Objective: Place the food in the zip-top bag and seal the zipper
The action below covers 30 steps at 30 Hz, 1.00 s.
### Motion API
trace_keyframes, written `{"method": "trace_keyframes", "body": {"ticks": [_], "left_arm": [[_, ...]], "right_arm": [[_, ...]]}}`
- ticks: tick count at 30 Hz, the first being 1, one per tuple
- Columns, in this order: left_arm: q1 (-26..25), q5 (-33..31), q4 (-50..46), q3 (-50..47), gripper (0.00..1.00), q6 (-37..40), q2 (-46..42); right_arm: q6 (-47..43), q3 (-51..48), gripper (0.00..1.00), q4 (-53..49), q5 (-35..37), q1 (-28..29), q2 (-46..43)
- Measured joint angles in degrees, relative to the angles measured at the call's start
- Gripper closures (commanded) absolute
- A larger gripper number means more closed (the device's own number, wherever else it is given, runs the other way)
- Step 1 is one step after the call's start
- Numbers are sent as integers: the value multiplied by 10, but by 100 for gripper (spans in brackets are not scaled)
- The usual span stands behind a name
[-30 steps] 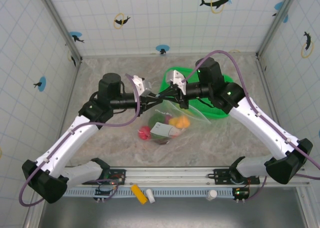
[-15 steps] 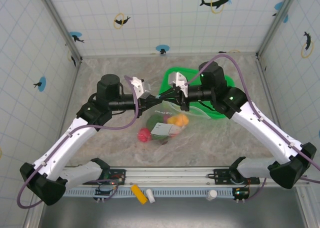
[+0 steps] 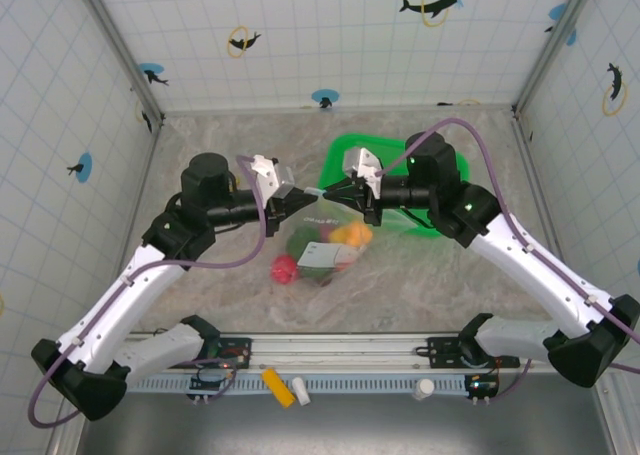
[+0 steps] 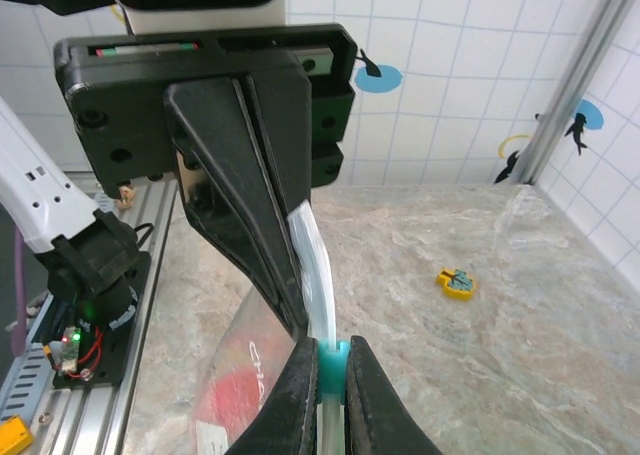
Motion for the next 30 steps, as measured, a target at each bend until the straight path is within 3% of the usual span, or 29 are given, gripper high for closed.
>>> {"method": "trace_keyframes", "body": {"ticks": [11, 19, 30], "left_arm": [[0, -143, 16, -18, 100, -5, -66], [-1, -238, 42, -37, 100, -4, -110], [-1, -329, 50, -37, 100, 4, -139]], "right_arm": [[11, -60, 100, 13, 59, -7, -44], [21, -107, 100, 10, 99, -50, -83], [35, -140, 100, 7, 120, -85, -106]]}}
